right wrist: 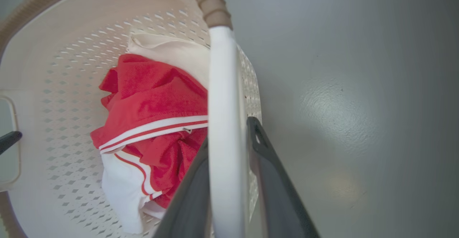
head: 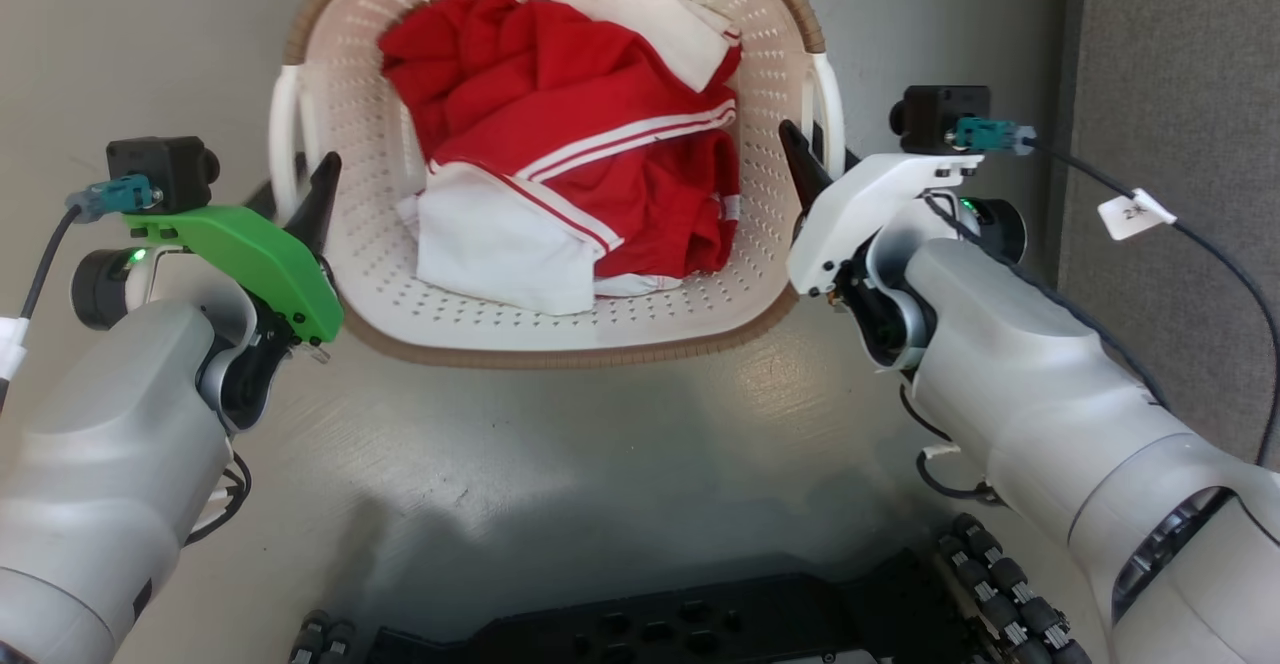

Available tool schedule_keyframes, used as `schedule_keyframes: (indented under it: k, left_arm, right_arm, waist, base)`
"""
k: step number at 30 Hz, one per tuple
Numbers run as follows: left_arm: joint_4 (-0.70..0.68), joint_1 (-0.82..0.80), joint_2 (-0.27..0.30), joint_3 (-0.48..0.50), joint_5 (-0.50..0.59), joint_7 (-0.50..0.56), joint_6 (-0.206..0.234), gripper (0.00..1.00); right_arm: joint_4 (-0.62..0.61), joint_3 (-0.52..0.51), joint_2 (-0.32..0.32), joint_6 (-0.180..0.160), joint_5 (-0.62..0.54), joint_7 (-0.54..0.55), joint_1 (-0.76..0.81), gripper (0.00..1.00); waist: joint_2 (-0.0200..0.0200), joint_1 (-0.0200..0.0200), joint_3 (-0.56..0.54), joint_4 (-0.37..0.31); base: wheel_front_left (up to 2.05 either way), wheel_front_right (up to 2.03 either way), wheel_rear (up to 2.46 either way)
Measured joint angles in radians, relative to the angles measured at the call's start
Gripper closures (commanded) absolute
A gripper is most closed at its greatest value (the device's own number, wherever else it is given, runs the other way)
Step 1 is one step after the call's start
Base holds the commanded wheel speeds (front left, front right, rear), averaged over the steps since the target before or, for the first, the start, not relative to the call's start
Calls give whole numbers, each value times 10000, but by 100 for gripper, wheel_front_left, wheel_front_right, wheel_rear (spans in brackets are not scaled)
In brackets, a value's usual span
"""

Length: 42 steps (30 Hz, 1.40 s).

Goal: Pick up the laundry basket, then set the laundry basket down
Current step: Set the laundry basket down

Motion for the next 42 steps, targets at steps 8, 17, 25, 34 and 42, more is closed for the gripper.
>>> schedule_keyframes:
  k: [8, 17, 25, 34, 42]
  left_arm:
    - [-128, -5, 23, -48, -46, -84, -35, 0]
    - [-46, -5, 71, -157, -90, -92, -35, 0]
    - [119, 47, 84, -245, -188, -173, -35, 0]
    - [-8, 570, -96, 27, -276, -174, -35, 0]
    - [-318, 730, -222, 656, -291, -176, -35, 0]
  right_arm:
    - [77, -56, -86, -4, 84, -29, -5, 0]
    - [52, -107, -88, -75, 81, -29, -106, 0]
    - [2, -263, -88, -67, 109, -29, 21, 0]
    - [-52, -579, -86, 107, 151, -29, 578, 0]
    - [115, -658, -84, 244, -148, -29, 977, 0]
  waist:
    - [0, 0, -19, 12]
    - [0, 0, -163, -3]
    - [0, 0, -632, -68]
    - [0, -1, -1720, -141]
    - [0, -1, -2803, -138]
  base:
    - [0, 0, 0]
    - [0, 0, 0]
    - [0, 0, 0]
    - [0, 0, 0]
    - [0, 0, 0]
